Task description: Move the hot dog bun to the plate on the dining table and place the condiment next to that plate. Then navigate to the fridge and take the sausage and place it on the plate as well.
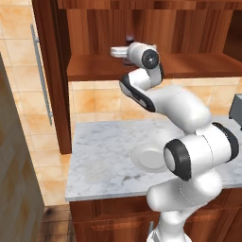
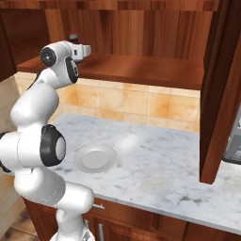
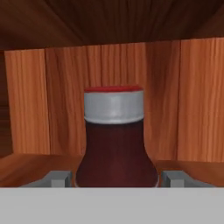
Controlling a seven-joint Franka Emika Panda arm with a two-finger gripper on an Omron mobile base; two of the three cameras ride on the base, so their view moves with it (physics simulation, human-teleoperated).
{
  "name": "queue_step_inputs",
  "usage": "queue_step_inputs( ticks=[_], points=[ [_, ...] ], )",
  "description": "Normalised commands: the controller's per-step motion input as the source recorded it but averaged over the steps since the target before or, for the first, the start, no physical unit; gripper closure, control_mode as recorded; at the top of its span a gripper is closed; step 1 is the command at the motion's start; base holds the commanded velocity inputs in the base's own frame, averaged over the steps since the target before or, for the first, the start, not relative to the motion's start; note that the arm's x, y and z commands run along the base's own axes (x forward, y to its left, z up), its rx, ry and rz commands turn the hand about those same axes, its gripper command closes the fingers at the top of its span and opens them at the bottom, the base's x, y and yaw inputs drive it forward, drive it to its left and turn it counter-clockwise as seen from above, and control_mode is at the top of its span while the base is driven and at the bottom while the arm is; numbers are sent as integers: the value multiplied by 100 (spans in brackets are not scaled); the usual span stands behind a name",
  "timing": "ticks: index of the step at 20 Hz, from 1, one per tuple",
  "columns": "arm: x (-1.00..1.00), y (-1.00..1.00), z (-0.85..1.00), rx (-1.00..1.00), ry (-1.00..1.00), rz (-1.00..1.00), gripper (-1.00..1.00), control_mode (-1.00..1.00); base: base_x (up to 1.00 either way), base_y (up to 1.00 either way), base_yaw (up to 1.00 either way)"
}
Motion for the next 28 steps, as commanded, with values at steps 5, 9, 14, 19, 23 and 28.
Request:
queue_step_inputs(
  ticks=[5, 9, 14, 19, 23, 28],
  points=[
    [-100, -22, 21, 9, 0, -11, 100, -100, 0, 0, 0],
    [-100, -12, 45, 0, 15, -17, 100, -100, 0, 0, 0],
    [-100, -20, 37, 1, 11, -19, 100, -100, 0, 0, 0],
    [-100, -11, 20, 1, 8, -22, 100, -100, 0, 0, 0],
    [-100, -10, -6, 0, 0, -23, 100, -100, 0, 0, 0],
    [-100, -10, -14, 2, -1, -19, 100, -100, 0, 0, 0]
  ],
)
